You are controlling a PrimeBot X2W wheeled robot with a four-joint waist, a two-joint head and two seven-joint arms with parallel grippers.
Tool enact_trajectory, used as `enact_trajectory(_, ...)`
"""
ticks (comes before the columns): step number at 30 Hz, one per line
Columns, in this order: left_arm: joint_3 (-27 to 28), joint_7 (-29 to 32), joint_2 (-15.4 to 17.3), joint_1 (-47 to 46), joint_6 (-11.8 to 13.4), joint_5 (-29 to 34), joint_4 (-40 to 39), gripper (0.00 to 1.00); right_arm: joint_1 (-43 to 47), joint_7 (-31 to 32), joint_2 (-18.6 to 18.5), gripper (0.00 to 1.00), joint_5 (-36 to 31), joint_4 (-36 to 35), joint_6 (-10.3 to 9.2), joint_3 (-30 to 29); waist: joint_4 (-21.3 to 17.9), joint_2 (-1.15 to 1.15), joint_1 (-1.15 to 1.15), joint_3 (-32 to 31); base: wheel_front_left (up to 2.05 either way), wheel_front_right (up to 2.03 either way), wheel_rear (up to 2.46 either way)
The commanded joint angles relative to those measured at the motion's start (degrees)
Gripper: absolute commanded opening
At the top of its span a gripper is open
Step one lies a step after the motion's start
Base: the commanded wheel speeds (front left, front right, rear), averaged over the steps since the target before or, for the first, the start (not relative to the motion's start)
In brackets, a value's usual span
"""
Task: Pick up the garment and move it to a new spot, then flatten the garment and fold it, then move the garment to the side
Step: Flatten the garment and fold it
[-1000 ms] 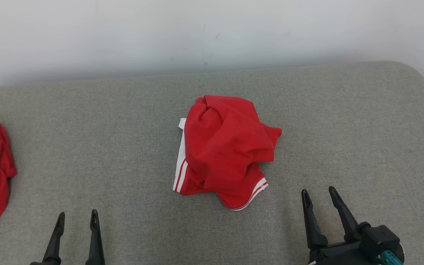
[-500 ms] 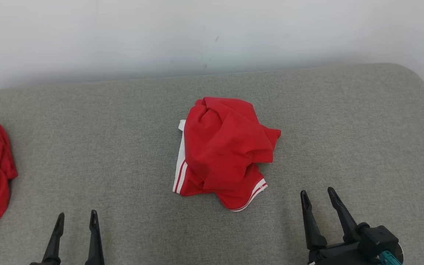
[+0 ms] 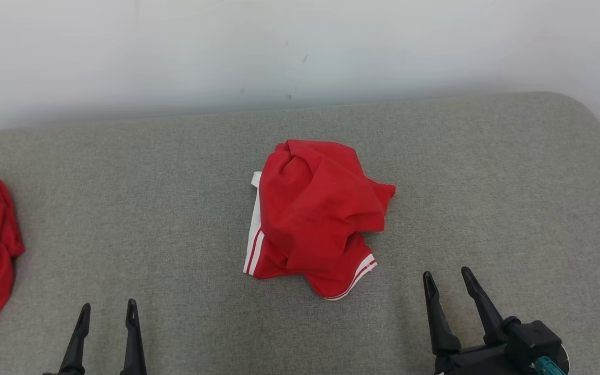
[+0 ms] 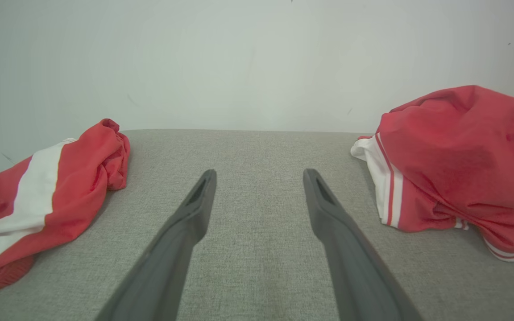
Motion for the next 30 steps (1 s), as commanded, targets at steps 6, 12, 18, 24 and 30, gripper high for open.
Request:
enact_trajectory(6, -0.3, -0.1, -0.1, 0.5, 0.2, -0.9, 0.4, 1.0, 0.3, -0.1, 0.0, 1.0, -0.5, 0.1, -0.12, 0.0, 0.0, 0.0, 0.0, 0.3, 0.0, 0.0, 0.0)
enact_trajectory(12, -1.7, -0.1, -0.1, -0.2, -0.4, -2.3, 1.2, 1.0, 0.0, -0.1, 0.0, 1.0, -0.4, 0.1, -0.13, 0.2, -0.3, 0.0, 0.0, 0.4, 0.0, 0.0, 0.0)
enact_trajectory(18, -8.1, -0.1, -0.1, -2.0, -1.5, -2.6, 3.1, 1.0, -0.7, -0.1, 0.0, 1.0, 0.0, 0.1, -0.13, 0.9, -1.5, 0.0, 0.0, 0.9, 0.0, 0.0, 0.0)
enact_trajectory(24, -17.0, -0.1, 0.0, -6.3, -2.0, -1.7, 7.1, 1.0, -1.5, -0.1, 0.0, 1.0, 0.7, -0.3, -0.13, 1.0, -3.5, 0.0, 0.0, 2.6, 0.0, 0.0, 0.0)
enact_trajectory(30, -27.2, -0.1, 2.5, -12.2, -1.9, -3.8, 11.6, 1.0, -2.8, -0.1, 0.0, 1.0, 1.7, -0.5, -0.13, 0.9, -6.7, 0.0, 0.0, 5.1, 0.0, 0.0, 0.0)
